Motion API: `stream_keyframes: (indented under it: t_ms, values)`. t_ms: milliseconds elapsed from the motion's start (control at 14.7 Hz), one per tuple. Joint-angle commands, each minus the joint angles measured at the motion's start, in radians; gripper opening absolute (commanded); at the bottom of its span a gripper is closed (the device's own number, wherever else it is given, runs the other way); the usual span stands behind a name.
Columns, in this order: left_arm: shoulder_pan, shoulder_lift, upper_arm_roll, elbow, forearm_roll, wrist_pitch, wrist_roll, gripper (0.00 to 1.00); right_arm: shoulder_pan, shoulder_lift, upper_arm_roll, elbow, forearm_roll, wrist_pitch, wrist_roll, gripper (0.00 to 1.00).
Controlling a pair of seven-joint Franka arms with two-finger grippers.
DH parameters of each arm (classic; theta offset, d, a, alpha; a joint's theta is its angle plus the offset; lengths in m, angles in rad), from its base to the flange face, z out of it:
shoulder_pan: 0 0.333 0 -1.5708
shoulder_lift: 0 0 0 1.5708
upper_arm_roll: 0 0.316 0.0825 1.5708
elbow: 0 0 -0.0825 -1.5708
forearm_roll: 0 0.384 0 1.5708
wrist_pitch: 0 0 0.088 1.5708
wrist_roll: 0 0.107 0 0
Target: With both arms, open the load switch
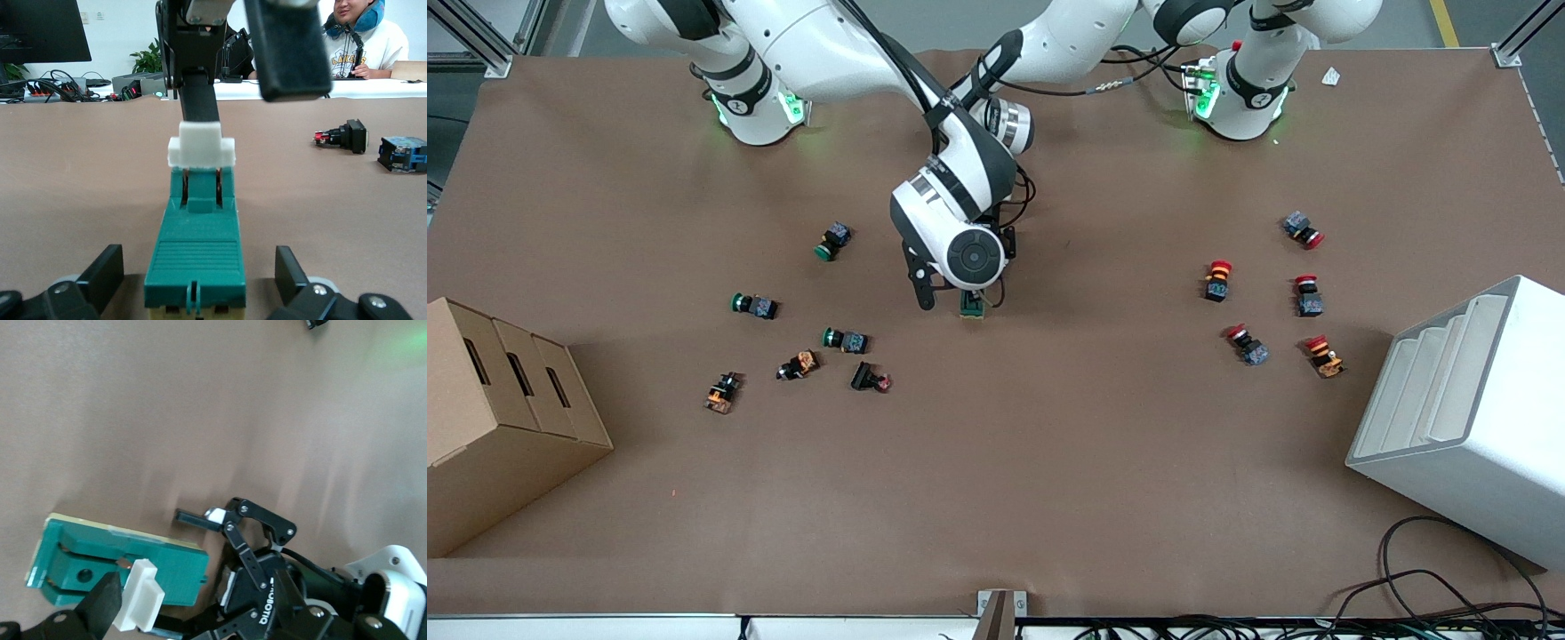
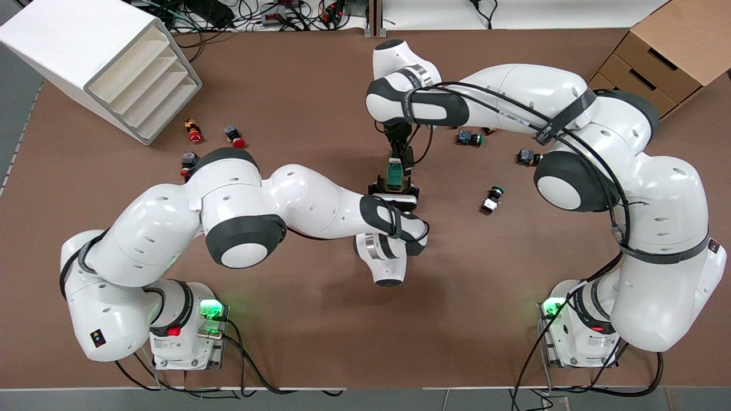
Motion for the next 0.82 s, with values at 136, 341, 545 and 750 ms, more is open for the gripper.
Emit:
stream_keyframes:
  t_ms: [136,341,545,750]
  values:
    - [0.000,0.061,-0.002,0.017,0.003,0.035,0.000,1.00,0.040,-0.013,-0.009,-0.022,0.015,-0.029,0.012,1.00]
    - [0.000,0.066,-0.001,0.017,0.003,0.035,0.000,1.00,0.040,-0.005,-0.009,-0.027,0.013,-0.028,0.012,1.00]
    - [0.000,0.065,-0.001,0.017,0.003,0.035,-0.002,1.00,0.042,-0.003,-0.009,-0.036,0.013,-0.019,0.012,1.00]
    - [0.002,0.063,-0.001,0.019,0.001,0.035,-0.002,1.00,0.042,0.003,-0.009,-0.050,0.012,-0.017,0.012,1.00]
